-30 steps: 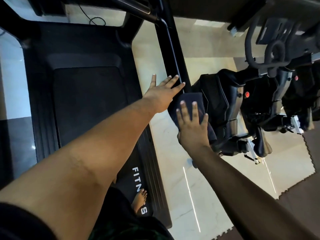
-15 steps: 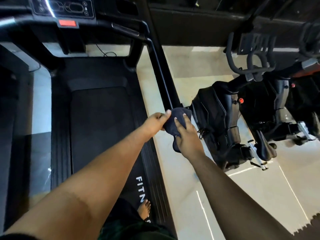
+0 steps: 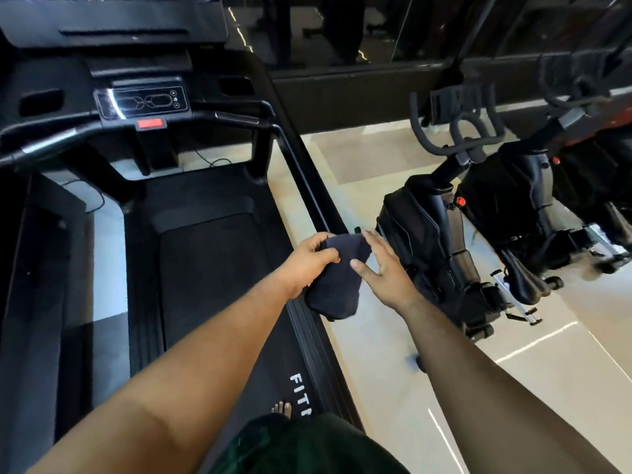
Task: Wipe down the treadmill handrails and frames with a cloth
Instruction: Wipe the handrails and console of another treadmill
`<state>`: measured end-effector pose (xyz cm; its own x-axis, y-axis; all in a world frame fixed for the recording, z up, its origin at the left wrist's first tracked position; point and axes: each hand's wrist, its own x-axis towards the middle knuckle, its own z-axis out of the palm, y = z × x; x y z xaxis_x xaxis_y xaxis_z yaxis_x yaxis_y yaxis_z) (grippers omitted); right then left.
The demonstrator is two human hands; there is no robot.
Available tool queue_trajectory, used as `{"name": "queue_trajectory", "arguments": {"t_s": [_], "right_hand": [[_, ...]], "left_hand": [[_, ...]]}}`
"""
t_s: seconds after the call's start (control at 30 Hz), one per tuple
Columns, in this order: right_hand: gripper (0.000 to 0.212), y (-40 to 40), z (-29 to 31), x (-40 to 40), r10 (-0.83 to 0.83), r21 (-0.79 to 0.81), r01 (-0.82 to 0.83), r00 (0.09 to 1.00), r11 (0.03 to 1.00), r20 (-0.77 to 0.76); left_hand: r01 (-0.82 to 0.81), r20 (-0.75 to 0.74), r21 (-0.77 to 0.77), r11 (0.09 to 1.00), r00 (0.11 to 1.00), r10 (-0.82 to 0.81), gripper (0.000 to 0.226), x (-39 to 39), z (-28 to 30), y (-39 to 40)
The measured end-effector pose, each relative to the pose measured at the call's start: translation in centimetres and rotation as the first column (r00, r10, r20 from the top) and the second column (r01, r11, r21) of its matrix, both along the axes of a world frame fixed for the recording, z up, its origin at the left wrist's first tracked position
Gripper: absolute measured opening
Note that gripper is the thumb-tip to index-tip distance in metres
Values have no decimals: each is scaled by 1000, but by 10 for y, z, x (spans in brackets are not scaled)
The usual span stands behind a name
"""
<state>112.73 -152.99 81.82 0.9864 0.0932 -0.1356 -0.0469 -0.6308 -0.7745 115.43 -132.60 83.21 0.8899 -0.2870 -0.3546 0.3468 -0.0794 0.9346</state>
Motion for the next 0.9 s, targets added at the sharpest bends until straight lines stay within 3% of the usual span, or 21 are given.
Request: {"name": "queue_trajectory", "arguments": {"t_s": [0.2, 0.33, 0.47, 0.53, 0.77, 0.9], "right_hand": [[66, 12, 6, -6, -169, 113, 171, 985, 979, -34], [68, 19, 3, 0, -234, 253, 273, 957, 928, -172], [26, 19, 0, 16, -236, 257, 268, 960, 929, -148], [17, 19, 1, 23, -229, 295, 258, 965, 920, -129], [23, -4, -32, 64, -164, 462, 191, 981, 866, -99], [20, -22, -82, 81, -88, 641, 60, 996, 765, 12]], "left_hand": [[-109, -105, -206, 972, 990, 89, 41, -1, -5, 7], [-187, -166, -245, 951, 975, 149, 34, -6, -11, 12], [-273, -164, -259, 926, 958, 237, 28, -2, -13, 15], [-294, -107, -240, 925, 955, 276, 24, 1, -15, 14], [-401, 178, -74, 913, 896, 408, 20, 13, -52, -7], [-574, 336, -49, 818, 761, 555, 24, 9, -93, -41]]}}
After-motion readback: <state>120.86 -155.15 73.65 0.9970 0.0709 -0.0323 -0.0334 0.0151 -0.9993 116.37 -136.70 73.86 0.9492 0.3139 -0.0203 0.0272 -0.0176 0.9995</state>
